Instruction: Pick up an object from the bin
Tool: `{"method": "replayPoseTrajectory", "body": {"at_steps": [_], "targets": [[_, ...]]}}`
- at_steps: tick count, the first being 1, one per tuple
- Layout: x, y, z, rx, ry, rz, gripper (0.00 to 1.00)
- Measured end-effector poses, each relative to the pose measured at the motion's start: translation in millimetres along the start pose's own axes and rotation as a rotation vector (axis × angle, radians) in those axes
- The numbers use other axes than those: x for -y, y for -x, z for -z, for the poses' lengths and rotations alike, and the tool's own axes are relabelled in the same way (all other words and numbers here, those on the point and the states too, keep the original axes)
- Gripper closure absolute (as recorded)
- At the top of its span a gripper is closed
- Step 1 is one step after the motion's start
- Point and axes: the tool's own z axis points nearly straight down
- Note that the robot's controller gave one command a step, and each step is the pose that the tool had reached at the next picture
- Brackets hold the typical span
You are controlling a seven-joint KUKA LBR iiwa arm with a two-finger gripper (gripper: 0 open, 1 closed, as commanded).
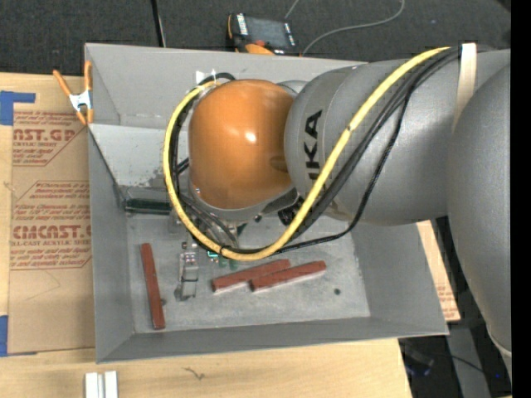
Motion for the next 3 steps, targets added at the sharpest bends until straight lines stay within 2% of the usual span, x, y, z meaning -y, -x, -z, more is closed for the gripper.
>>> {"method": "replayPoseTrajectory", "body": {"at_steps": [1,2,3], "targets": [[79,1.3,-127,-0.001,-0.003,-0.027,0.00],[163,15.6,-154,0.005,-0.003,0.151,0.00],[158,15.5,-153,0.007,0.002,0.154,1.00]]}}
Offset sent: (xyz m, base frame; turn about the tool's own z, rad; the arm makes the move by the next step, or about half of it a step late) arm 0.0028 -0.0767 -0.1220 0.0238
